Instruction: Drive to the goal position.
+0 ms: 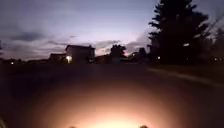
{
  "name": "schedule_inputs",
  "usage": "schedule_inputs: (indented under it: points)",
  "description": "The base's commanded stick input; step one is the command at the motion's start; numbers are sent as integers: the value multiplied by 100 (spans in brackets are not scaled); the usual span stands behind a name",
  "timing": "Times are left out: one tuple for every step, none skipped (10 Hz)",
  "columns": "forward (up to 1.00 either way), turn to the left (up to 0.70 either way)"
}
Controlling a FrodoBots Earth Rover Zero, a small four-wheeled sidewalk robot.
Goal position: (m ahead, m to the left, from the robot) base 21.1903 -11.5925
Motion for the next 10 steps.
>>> schedule_inputs:
  points:
    - [70,0]
    - [70,0]
    - [70,0]
    - [70,0]
    - [70,0]
    - [70,0]
    - [70,0]
    - [70,0]
    - [70,0]
    - [70,0]
